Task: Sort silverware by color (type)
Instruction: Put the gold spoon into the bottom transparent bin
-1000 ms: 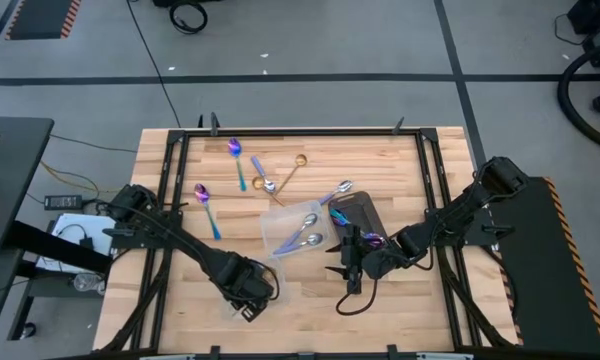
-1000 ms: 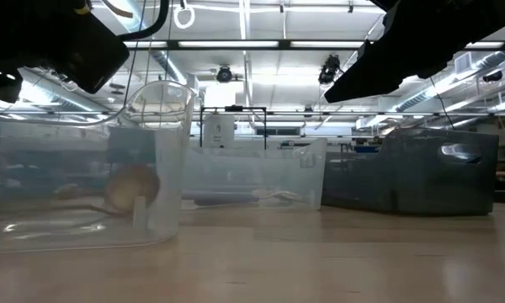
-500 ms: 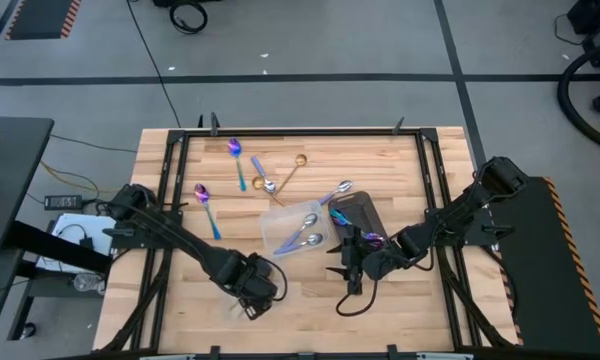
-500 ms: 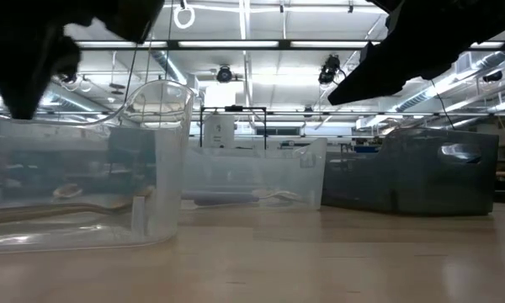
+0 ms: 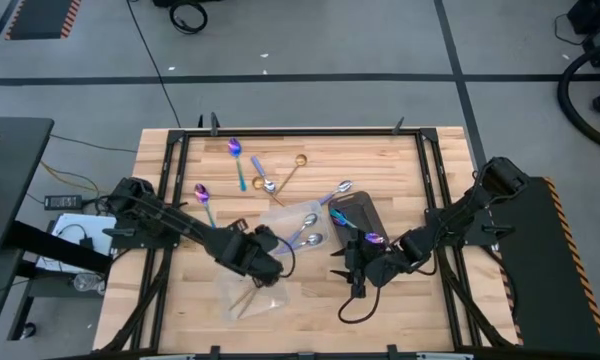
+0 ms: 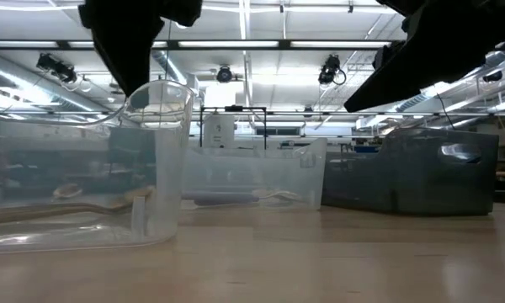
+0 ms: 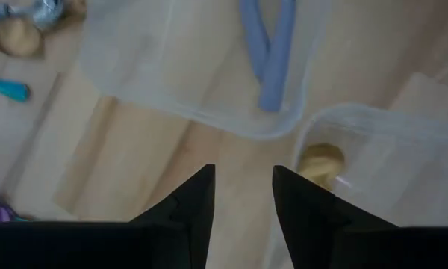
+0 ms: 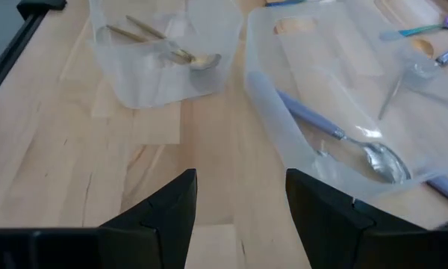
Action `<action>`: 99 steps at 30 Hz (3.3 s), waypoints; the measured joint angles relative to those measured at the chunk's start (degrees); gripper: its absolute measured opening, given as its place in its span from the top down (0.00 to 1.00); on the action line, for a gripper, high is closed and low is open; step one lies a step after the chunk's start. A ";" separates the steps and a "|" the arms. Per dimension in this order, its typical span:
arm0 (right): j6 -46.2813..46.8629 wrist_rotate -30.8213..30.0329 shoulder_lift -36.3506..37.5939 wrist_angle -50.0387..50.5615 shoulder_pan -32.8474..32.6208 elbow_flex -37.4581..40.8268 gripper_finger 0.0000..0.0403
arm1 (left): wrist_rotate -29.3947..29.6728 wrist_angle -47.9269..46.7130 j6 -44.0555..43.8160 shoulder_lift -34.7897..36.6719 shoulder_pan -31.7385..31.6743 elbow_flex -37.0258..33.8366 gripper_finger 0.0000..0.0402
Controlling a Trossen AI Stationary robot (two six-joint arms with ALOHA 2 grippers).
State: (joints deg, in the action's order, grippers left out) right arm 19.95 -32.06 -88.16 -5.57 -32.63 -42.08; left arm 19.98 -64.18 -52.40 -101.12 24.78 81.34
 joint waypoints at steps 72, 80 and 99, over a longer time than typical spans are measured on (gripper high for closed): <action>9.62 1.03 3.08 -6.15 -5.02 3.83 0.51 | -16.41 39.07 36.65 -16.04 -49.00 -2.16 0.65; 9.42 1.57 2.86 -6.43 -5.03 3.84 0.51 | -16.83 36.88 36.73 -19.04 -50.57 0.55 0.65; 9.44 1.65 2.86 -6.79 -5.02 3.82 0.51 | -19.87 25.06 37.39 -18.76 -50.83 0.79 0.65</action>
State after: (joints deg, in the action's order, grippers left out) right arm 29.39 -30.41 -85.30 -12.36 -37.65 -38.26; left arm 0.11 -39.12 -15.00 -119.87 -26.05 82.13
